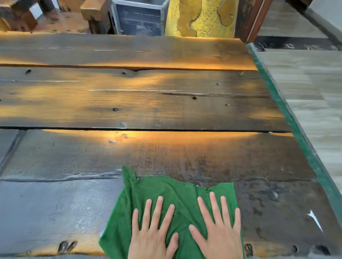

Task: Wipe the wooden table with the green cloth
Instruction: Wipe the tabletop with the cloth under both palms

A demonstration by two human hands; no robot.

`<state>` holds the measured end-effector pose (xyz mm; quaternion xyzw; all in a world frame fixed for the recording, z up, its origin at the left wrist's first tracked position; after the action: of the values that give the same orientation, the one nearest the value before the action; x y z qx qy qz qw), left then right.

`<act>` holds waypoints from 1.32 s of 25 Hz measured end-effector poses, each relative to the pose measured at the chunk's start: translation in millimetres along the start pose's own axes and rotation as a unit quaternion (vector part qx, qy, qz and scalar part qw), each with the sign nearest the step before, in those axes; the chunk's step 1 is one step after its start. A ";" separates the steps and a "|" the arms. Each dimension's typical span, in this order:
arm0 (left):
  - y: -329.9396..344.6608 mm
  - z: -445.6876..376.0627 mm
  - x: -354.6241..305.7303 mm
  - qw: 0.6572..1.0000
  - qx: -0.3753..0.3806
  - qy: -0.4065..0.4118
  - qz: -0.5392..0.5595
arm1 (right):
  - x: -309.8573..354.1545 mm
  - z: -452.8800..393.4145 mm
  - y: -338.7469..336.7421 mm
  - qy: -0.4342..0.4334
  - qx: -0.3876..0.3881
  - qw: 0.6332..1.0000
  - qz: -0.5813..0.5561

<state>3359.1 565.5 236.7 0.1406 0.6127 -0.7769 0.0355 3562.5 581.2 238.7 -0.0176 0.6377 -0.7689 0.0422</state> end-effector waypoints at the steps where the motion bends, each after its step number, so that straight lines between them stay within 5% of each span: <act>1: 2.2 6.1 -2.8 1.000 0.006 0.001 0.000 | -3.3 10.4 2.0 0.000 0.007 1.000 0.000; 15: -20.7 -99.1 -21.6 0.999 0.025 0.033 -0.003 | -55.4 -68.7 -13.3 0.051 0.022 0.998 -0.003; 33: -108.8 -523.7 -35.7 0.998 -0.008 -0.035 -0.044 | -148.9 -510.3 -93.5 0.063 -0.012 0.998 -0.016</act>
<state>3460.2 1091.9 238.8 0.0860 0.6230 -0.7771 0.0237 3665.5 1111.0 239.6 0.0203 0.6479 -0.7614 -0.0103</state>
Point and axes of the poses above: each hand's wrist, its own z-axis away from the middle knuckle, its own y-axis out of the palm, x = y × z, the point moved 3 cm from there along -z, towards the middle knuckle, and after that the axes turned 7 degrees about z, right-handed, at the moved point
